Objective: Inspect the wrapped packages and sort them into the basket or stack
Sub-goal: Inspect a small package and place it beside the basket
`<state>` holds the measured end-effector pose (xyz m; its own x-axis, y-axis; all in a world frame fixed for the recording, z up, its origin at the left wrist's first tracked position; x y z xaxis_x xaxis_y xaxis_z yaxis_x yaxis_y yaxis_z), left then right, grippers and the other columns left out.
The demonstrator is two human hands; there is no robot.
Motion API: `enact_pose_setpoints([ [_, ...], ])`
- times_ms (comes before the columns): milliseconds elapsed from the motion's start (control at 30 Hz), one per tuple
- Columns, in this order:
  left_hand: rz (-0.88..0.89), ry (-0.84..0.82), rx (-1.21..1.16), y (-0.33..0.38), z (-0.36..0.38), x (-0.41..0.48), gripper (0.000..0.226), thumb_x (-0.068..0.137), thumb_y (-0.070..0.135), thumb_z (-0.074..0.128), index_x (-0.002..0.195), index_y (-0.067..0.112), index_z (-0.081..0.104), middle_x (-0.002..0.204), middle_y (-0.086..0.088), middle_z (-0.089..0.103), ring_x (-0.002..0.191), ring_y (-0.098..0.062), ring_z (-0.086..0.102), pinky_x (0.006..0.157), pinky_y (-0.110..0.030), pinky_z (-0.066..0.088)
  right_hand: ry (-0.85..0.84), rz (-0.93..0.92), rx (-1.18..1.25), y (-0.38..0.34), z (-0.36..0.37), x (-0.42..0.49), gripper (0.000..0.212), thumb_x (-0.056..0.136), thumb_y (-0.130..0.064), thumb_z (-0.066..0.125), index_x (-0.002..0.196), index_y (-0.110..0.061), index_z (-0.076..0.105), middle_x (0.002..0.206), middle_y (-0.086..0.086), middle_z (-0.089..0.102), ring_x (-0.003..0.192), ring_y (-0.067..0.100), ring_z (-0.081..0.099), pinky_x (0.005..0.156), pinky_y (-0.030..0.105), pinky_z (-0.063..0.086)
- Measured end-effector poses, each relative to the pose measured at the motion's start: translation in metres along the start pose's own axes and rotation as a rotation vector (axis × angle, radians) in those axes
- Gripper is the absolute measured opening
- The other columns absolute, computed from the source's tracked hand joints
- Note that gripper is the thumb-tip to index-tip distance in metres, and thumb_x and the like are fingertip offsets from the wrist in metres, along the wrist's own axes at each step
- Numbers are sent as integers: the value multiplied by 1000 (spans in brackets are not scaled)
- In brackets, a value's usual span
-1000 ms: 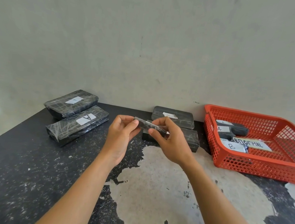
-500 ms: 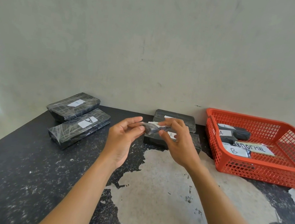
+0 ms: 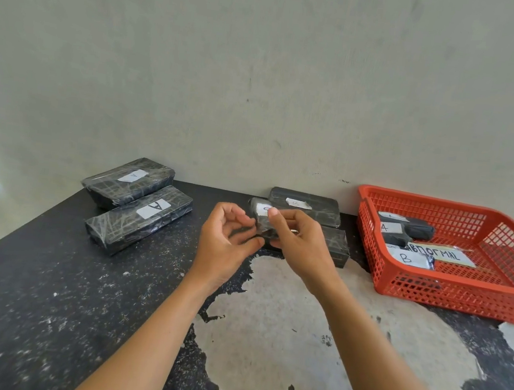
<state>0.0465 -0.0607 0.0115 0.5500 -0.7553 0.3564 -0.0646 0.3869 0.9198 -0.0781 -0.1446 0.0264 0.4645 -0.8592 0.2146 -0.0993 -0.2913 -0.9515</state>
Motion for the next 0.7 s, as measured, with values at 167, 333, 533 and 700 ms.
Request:
enact_pose_setpoints([
  [167,-30,-43,105,-8,7,-4,42,83,-18,58,101,16,42,112,-7,46,92,-11,69,84,-29,58,41,90,-138,15,-8,0,43,73,-57,77,96,-24,64,90,2,70,80,13,67,70,34,58],
  [333,-59,34,395,-21,7,-8,26,89,-2,53,98,21,49,102,0,57,88,-10,63,78,-26,53,9,78,-419,29,-27,-22,34,80,-38,78,107,-24,60,102,-3,64,86,7,59,62,16,42],
  [533,69,-190,512,-21,36,-26,25,85,-2,57,96,20,58,94,4,64,89,-7,61,73,-16,47,-163,-7,-812,44,-75,-74,32,95,-30,60,127,-32,56,115,-3,52,106,15,51,86,25,41],
  [700,148,-358,600,-22,58,-44,19,88,6,60,97,22,59,96,8,63,93,-1,59,76,-16,47,-173,25,-896,56,-128,-96,32,99,-22,54,130,-31,54,130,-2,52,119,18,48,95,25,37],
])
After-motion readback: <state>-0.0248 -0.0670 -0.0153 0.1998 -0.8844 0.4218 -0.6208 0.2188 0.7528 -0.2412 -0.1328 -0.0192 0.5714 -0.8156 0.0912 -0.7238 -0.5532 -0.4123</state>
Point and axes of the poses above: each hand's wrist, its own x-axis towards the middle knuckle, its own z-axis out of the palm, y = z × x, the point moved 3 cm from there along x, towards the middle knuckle
